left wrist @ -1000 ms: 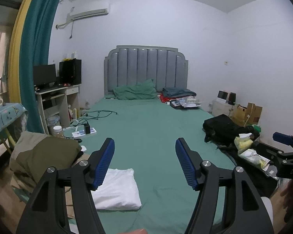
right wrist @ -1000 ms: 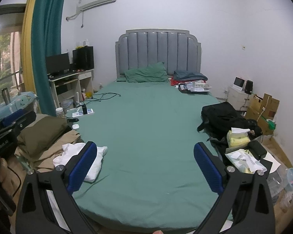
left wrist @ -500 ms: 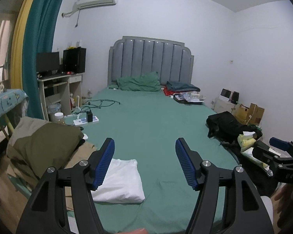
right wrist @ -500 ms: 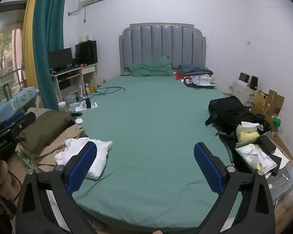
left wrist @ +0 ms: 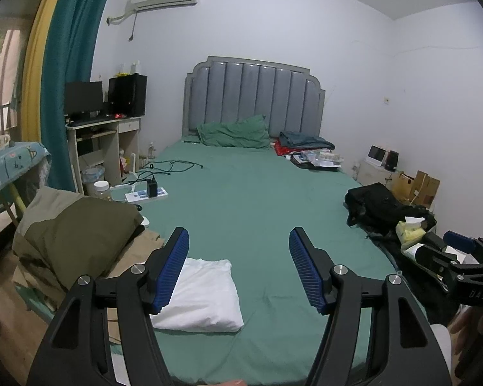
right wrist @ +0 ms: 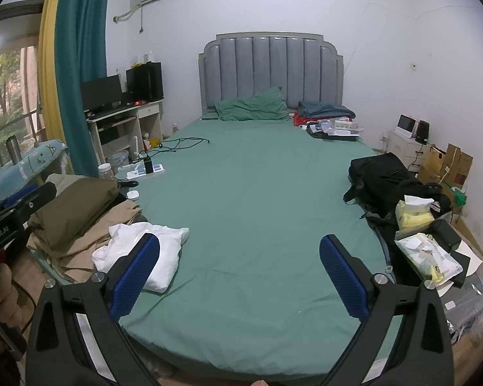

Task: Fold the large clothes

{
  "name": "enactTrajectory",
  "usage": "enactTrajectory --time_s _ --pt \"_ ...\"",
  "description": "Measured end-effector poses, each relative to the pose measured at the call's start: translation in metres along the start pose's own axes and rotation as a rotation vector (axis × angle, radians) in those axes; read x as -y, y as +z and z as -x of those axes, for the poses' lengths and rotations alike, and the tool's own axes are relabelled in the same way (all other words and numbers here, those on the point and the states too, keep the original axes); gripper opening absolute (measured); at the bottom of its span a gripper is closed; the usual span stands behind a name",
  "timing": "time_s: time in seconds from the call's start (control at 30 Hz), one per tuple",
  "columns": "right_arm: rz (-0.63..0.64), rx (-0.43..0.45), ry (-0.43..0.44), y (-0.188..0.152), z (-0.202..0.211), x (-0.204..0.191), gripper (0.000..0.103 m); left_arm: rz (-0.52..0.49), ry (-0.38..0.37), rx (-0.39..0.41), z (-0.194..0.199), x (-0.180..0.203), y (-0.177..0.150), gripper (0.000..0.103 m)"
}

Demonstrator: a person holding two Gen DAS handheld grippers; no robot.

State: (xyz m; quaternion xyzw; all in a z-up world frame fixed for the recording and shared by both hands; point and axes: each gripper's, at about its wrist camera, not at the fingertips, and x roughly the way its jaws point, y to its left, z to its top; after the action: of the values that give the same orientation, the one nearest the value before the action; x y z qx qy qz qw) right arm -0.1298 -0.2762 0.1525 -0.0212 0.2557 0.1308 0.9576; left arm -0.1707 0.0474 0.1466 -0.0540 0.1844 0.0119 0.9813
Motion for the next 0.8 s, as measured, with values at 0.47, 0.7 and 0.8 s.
enactTrajectory --time_s 0.47,0.7,0.8 --pt "0.001 0.000 0.002 0.0000 0.0000 0.0013 0.099 0.003 0.002 -0.005 -0.0003 0.0012 -0.0008 0.068" --pt "0.000 -0.003 0.004 -0.0001 -0.0001 -0.0009 0.099 0.006 0.000 -0.005 0.0009 0.0038 -0.0014 0.068" --pt "-0.001 -0.002 0.004 -0.0001 0.0000 -0.0013 0.099 0.006 0.001 -0.005 0.0010 0.0041 -0.0013 0.068"
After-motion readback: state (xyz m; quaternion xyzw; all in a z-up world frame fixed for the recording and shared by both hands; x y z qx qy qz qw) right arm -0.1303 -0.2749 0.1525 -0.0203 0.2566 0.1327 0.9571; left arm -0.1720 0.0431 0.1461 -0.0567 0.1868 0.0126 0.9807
